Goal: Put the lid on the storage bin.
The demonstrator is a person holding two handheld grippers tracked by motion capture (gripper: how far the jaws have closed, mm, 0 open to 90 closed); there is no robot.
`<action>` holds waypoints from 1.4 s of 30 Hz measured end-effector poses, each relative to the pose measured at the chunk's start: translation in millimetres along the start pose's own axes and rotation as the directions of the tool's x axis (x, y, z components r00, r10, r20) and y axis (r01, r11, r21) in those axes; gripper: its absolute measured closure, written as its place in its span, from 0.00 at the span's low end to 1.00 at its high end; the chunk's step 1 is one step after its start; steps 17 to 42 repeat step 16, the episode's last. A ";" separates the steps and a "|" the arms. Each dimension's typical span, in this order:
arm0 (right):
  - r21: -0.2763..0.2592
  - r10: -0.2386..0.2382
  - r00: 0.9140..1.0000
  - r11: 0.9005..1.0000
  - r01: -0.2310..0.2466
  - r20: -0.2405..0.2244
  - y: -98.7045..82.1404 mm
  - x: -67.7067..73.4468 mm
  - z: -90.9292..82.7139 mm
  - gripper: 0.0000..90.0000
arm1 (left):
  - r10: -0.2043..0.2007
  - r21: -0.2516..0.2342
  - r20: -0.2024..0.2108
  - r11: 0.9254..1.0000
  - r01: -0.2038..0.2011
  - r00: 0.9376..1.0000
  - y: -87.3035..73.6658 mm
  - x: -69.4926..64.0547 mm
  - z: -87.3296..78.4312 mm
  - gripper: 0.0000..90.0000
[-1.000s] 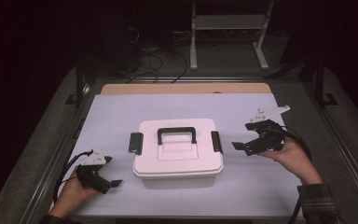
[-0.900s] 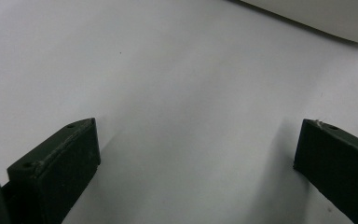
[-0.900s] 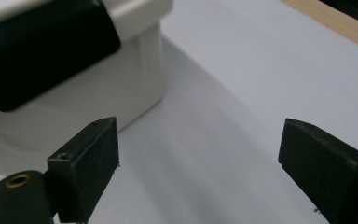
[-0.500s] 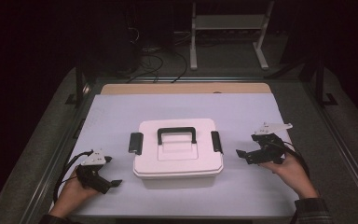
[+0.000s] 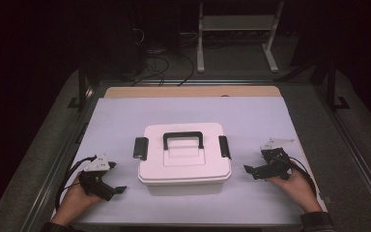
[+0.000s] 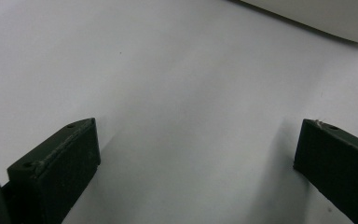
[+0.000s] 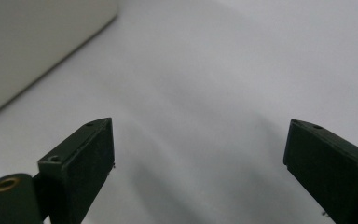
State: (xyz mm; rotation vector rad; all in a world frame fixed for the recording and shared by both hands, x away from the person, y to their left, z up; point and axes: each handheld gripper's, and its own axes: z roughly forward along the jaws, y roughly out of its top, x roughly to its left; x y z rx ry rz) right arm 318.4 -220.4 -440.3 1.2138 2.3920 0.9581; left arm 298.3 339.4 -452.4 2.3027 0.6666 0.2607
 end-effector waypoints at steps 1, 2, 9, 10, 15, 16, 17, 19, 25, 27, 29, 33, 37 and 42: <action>0.011 -0.002 1.000 1.000 0.002 0.007 -1.9 0.3 2.4 0.09 | 0.000 0.000 0.000 1.000 0.000 1.000 0.0 0.0 0.0 0.00; 0.023 -0.005 1.000 1.000 0.005 0.012 -2.7 0.7 3.9 0.07 | 0.002 0.001 0.000 1.000 -0.002 1.000 0.0 0.1 -0.1 0.00; 0.065 -0.003 1.000 0.998 0.002 0.018 -4.4 2.8 12.0 0.03 | 0.003 0.002 0.000 1.000 -0.003 1.000 0.0 0.2 -0.2 0.00; 0.065 -0.003 1.000 0.998 0.002 0.017 -4.6 2.6 11.9 0.03 | 0.003 0.002 0.000 1.000 -0.003 1.000 0.0 0.2 -0.1 0.00; 0.064 0.003 1.000 0.998 -0.004 0.020 -5.1 3.0 11.9 0.03 | 0.003 0.003 0.000 1.000 -0.003 1.000 0.0 0.2 -0.2 0.00; 0.064 0.004 1.000 0.998 -0.006 0.020 -5.2 3.2 11.9 0.03 | 0.002 0.003 0.000 1.000 -0.002 1.000 0.0 0.2 -0.2 0.00; 0.064 0.004 1.000 0.998 -0.006 0.020 -5.2 3.2 11.9 0.03 | 0.002 0.003 0.000 1.000 -0.002 1.000 0.0 0.2 -0.2 0.00; 0.064 0.004 1.000 0.998 -0.006 0.020 -5.2 3.2 11.9 0.03 | 0.002 0.003 0.000 1.000 -0.002 1.000 0.0 0.2 -0.2 0.00; 0.064 0.004 1.000 0.998 -0.006 0.020 -5.2 3.2 11.9 0.03 | 0.002 0.003 0.000 1.000 -0.002 1.000 0.0 0.2 -0.2 0.00; 0.064 0.004 1.000 0.998 -0.006 0.020 -5.2 3.2 11.9 0.03 | 0.002 0.003 0.000 1.000 -0.002 1.000 0.0 0.2 -0.2 0.00; 0.064 0.004 1.000 0.998 -0.006 0.020 -5.2 3.2 11.9 0.03 | 0.002 0.003 0.000 1.000 -0.002 1.000 0.0 0.2 -0.2 0.00; 0.064 0.004 1.000 0.998 -0.006 0.020 -5.2 3.2 11.9 0.03 | 0.002 0.003 0.000 1.000 -0.002 1.000 0.0 0.2 -0.2 0.00; 0.064 0.004 1.000 0.998 -0.006 0.020 -5.2 3.2 11.9 0.03 | 0.002 0.003 0.000 1.000 -0.002 1.000 0.0 0.2 -0.2 0.00; 0.064 0.004 1.000 0.998 -0.006 0.020 -5.2 3.2 11.9 0.03 | 0.002 0.003 0.000 1.000 -0.002 1.000 0.0 0.2 -0.2 0.00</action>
